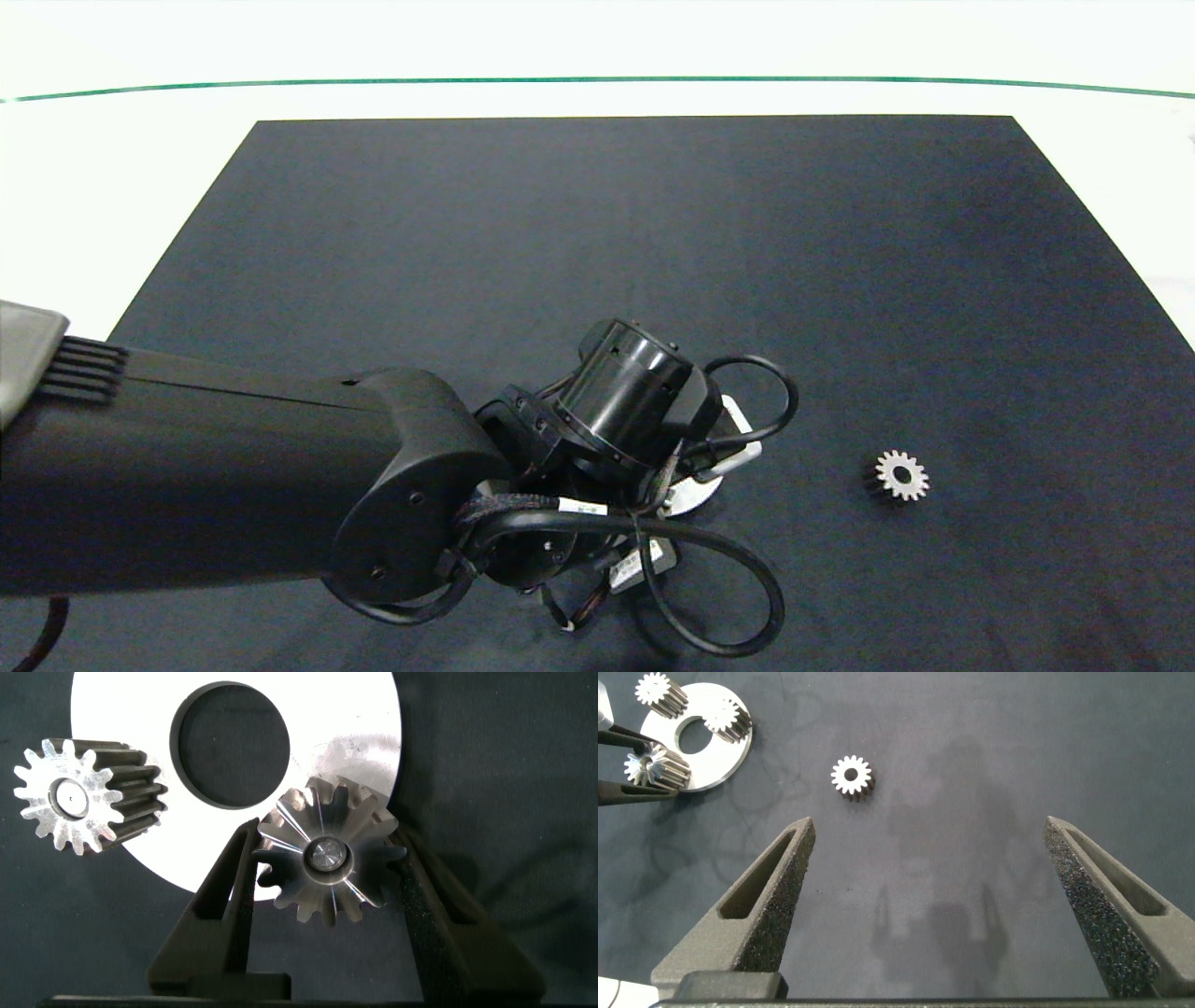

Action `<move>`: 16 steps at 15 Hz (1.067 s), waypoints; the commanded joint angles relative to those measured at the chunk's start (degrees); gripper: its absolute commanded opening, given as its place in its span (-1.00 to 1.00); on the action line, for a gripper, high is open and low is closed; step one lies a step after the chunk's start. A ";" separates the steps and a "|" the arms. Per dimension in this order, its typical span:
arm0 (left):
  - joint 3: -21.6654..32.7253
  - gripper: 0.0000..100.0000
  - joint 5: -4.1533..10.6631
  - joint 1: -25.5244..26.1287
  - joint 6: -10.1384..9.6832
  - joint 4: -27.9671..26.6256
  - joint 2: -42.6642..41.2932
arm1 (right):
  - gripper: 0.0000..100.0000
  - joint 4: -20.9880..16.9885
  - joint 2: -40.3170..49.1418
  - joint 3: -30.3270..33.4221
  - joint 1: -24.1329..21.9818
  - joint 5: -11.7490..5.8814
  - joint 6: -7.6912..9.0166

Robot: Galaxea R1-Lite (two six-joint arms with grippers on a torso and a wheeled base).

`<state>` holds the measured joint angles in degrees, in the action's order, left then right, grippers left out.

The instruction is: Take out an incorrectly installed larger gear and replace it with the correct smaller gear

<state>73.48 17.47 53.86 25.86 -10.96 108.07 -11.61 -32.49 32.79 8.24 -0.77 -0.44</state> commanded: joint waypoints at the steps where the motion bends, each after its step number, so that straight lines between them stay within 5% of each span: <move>1: -0.01 -0.44 0.11 0.02 0.16 -0.11 0.30 | 1.00 -0.08 0.06 -0.01 0.02 -0.02 0.00; 16: 4.03 -0.44 0.02 0.11 -0.10 -5.83 0.21 | 1.00 -0.08 0.67 -0.01 0.11 -0.02 0.00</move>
<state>77.47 17.38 53.94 25.62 -16.79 108.51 -11.61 -31.78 32.71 8.31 -0.79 -0.44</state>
